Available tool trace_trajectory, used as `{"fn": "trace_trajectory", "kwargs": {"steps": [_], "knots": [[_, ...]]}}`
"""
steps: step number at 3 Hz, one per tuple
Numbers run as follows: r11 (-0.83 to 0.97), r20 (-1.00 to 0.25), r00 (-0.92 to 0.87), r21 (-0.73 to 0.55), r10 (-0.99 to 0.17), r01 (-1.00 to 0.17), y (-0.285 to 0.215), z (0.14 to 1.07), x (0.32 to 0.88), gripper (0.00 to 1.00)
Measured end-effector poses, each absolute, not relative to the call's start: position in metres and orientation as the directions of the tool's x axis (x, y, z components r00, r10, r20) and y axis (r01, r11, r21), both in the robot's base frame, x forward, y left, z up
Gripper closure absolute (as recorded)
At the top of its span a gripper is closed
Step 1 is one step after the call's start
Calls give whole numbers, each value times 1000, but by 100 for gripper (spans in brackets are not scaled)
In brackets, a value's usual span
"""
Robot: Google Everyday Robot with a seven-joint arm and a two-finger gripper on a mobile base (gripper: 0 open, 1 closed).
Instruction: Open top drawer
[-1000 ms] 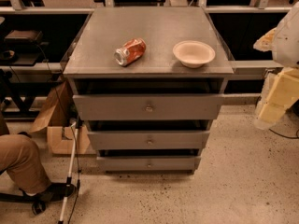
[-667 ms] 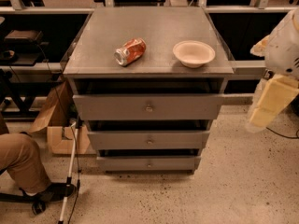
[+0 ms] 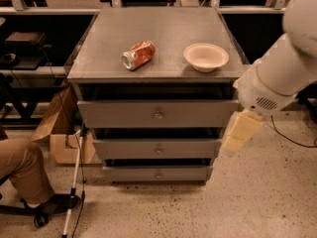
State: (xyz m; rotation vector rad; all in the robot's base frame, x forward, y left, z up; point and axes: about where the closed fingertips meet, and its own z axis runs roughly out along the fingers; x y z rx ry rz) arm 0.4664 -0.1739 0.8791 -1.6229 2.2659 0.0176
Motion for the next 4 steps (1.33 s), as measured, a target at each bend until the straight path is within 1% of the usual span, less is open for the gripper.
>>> {"fn": "trace_trajectory", "kwargs": {"steps": [2,3,4], "knots": [[416,-386,-348,-106,-854,-903,-125,803,508,0],[505,-422,-433,-71,-797,-860,-103,785,531,0],[504,-422,-432,-71,-797,-861,-103,785,532,0]]}}
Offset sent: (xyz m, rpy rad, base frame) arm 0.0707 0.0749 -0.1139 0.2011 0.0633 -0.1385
